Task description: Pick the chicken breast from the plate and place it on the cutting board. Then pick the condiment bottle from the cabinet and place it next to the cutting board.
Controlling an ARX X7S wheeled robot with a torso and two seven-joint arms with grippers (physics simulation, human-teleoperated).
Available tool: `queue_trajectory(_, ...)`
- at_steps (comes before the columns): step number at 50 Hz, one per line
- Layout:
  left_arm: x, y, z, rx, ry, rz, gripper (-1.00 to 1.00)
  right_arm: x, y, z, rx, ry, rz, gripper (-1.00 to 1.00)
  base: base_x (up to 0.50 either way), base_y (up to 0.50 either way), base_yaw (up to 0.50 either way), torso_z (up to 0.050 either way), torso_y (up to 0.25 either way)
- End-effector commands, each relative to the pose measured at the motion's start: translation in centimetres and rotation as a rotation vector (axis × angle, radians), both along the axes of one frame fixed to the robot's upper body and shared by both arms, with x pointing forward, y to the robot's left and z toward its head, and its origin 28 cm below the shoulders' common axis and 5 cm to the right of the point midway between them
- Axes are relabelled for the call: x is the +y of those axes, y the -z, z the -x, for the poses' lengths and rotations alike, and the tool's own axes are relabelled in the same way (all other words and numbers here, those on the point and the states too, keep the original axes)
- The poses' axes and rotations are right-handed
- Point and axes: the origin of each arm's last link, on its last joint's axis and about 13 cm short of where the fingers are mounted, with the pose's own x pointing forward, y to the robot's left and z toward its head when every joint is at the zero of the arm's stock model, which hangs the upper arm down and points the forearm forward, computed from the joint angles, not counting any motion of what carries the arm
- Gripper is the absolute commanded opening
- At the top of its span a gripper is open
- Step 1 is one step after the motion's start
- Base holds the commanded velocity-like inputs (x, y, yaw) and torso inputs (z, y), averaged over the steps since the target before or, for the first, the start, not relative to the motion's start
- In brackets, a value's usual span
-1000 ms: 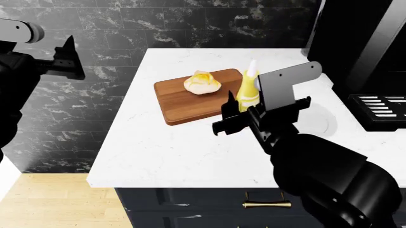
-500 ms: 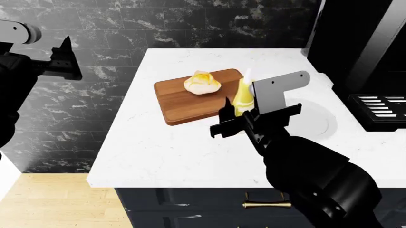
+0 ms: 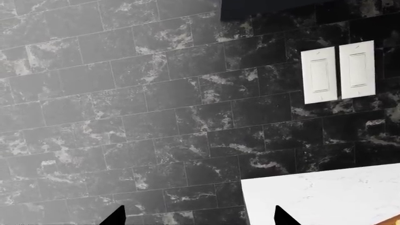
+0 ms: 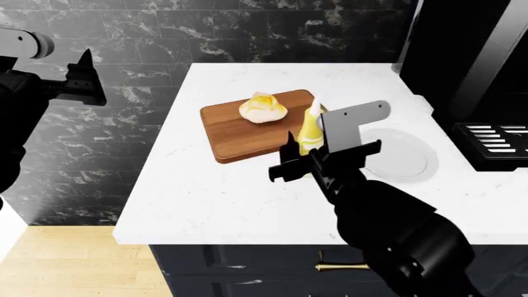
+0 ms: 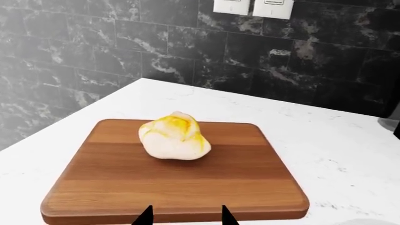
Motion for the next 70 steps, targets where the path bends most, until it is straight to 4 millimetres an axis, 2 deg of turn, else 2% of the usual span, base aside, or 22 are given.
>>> queue_trajectory(1,0.2,0.0,-0.2,0.001,-0.005,0.005,1.00,0.3,0.3,-0.7,-0.008,-0.009,0.009,-1.00,0.00,0.00,0.00,0.000,0.000)
queue_trajectory(14,0.4,0.2,-0.4,0.003,-0.013,0.006,1.00,0.5,1.0,-1.9,-0.008,-0.004,0.016,-1.00,0.00,0.00,0.00,0.000,0.000)
queue_trajectory(36,0.5,0.4,-0.2,0.010,-0.022,0.010,1.00,0.7,3.1,-2.5,0.034,0.007,0.020,-1.00,0.00,0.00,0.00,0.000,0.000)
queue_trajectory(65,0.7,0.3,-0.2,0.008,-0.028,0.011,1.00,0.7,3.6,-2.7,0.066,0.014,0.039,-1.00,0.00,0.00,0.00,0.000,0.000)
queue_trajectory(66,0.7,0.3,-0.2,0.008,-0.029,0.011,1.00,0.7,3.6,-2.7,0.066,0.014,0.039,1.00,0.00,0.00,0.00,0.000,0.000)
queue_trajectory(70,0.7,0.3,-0.2,0.007,-0.029,0.012,1.00,0.7,3.5,-2.6,0.067,0.014,0.041,1.00,0.00,0.00,0.00,0.000,0.000)
